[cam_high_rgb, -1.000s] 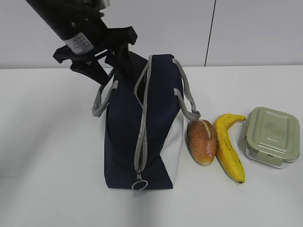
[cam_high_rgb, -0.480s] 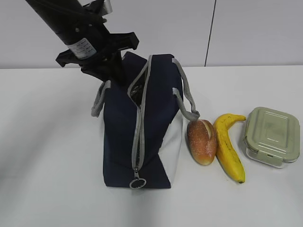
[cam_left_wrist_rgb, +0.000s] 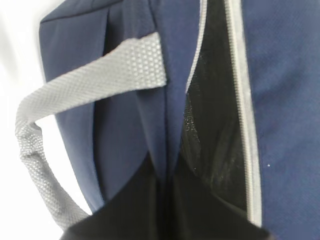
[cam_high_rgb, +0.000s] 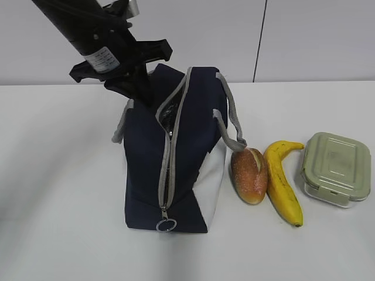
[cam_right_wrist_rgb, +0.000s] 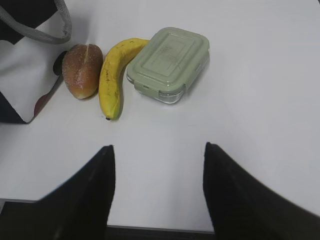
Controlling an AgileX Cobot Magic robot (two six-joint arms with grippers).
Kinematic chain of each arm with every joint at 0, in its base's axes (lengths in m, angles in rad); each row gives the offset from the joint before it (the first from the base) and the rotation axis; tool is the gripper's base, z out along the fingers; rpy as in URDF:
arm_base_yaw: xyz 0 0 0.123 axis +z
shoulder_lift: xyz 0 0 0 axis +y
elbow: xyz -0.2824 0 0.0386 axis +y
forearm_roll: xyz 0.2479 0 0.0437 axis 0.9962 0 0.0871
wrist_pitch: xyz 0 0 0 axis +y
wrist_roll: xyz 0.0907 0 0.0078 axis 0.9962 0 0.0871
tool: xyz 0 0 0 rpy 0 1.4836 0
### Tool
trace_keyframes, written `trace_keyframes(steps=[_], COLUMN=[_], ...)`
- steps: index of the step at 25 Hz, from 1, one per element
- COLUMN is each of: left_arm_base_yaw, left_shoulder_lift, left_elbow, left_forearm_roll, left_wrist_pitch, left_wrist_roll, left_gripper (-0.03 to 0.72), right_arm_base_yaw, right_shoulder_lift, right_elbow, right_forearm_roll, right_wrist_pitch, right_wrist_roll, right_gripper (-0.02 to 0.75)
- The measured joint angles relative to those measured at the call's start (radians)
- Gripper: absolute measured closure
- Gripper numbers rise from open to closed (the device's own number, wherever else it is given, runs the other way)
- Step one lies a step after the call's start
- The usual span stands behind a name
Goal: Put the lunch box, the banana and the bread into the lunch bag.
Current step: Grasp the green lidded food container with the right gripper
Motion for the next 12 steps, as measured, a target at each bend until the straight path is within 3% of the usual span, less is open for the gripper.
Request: trace_keyframes(steps=[12], left_arm_base_yaw=[0.000], left_shoulder_lift=[0.002], left_elbow=[0.000], left_forearm_roll=[-0.001], left_wrist_pitch=[0.008], left_wrist_roll=[0.000], left_gripper=[0.679], right_arm_base_yaw=[0.000], right_shoulder_lift=[0.000], right_elbow=[0.000], right_forearm_roll=[0.002], right_wrist_pitch=[0.000], right_wrist_roll=[0.000], right_gripper=[0.326])
